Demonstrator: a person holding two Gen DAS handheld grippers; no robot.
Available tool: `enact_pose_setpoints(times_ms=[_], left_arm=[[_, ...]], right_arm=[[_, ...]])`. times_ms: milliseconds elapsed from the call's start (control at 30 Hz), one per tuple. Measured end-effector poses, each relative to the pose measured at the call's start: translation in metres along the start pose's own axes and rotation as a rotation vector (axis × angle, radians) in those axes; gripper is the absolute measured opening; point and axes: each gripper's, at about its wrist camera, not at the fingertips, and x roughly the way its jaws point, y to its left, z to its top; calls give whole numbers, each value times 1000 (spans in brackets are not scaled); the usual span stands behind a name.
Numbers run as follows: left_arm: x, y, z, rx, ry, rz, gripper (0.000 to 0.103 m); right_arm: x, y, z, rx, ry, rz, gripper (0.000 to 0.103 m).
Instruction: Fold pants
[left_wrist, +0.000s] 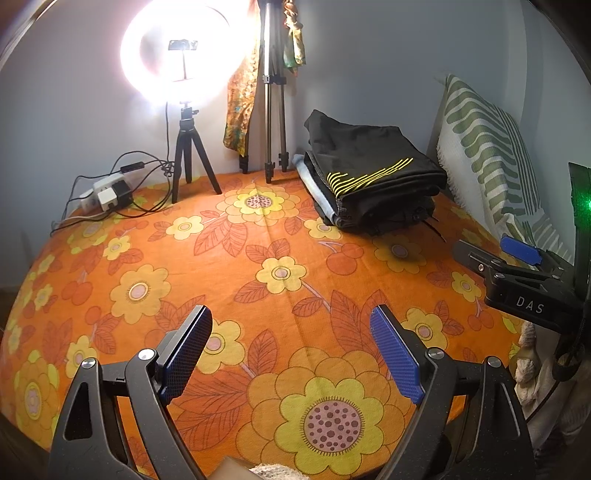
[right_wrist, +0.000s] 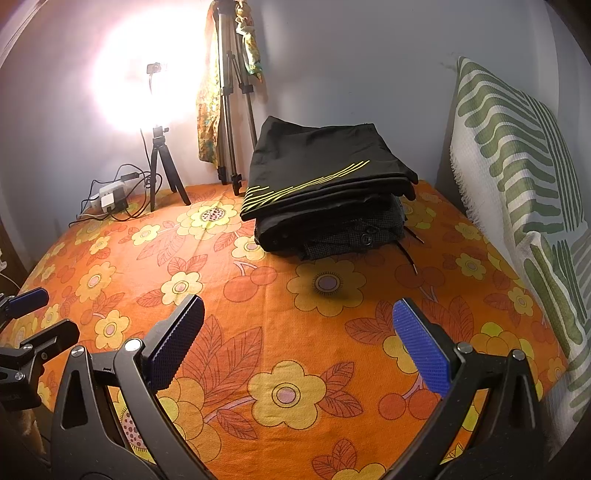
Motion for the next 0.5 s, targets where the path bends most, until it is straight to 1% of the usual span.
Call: enact_pose_setpoints(times_ms=[367,500], left_arm=[[-2,1,-1,15,-16,16,88],[-1,0,-1,12,-5,11,88]], right_arm=[[0,0,0,-1,0,0,103],[0,1,0,0,0,-1,103]])
